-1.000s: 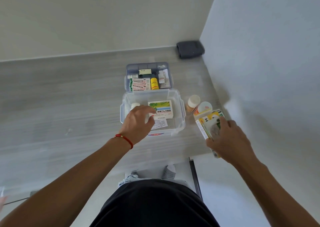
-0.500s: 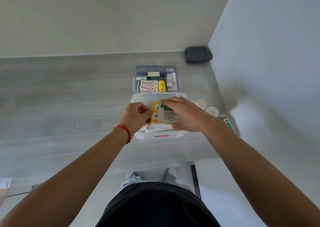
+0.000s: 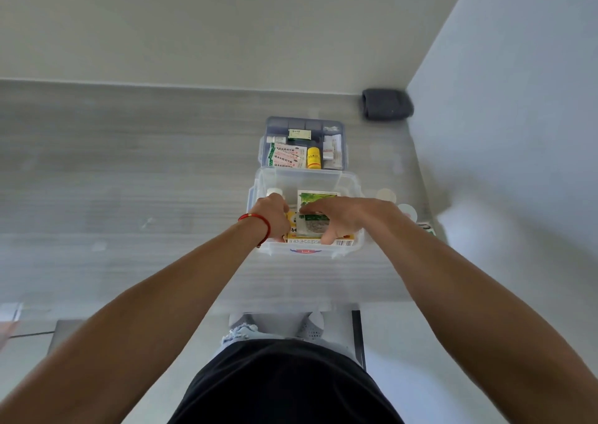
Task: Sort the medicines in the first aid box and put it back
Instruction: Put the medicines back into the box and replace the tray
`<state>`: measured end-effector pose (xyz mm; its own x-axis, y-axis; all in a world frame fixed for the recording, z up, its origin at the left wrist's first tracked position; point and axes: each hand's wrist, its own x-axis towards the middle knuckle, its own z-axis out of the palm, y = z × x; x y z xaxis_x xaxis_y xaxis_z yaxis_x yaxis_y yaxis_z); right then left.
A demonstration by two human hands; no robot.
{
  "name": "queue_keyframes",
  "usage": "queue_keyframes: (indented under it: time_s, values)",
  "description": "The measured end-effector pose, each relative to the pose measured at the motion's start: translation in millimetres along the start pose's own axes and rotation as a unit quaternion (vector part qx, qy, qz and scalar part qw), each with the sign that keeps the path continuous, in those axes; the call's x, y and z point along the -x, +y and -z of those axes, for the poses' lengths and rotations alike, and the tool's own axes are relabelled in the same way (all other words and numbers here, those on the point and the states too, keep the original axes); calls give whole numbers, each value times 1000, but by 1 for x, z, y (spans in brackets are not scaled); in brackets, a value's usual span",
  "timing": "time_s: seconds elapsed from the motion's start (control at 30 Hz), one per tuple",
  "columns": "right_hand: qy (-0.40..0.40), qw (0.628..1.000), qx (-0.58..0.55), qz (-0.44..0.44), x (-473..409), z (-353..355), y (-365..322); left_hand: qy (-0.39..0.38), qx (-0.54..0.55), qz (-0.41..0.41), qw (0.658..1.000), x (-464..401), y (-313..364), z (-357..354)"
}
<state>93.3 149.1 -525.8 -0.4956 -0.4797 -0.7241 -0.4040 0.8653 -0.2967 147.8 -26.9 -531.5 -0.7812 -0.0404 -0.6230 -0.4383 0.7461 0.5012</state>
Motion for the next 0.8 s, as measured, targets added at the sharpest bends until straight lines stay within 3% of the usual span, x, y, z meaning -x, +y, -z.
queue_keyframes:
  time_s: [0.33, 0.53, 0.8]
  values:
    - [-1, 999, 33, -19, -15, -4, 0, 30, -83, -14, 996, -10, 4, -13]
    - [-16, 999, 38, -11, -10, 3, -1, -69, -73, 7, 995, -15, 11, 1]
    - [40, 999, 21, 2, -9, -6, 1, -64, -146, -37, 987, -19, 14, -5]
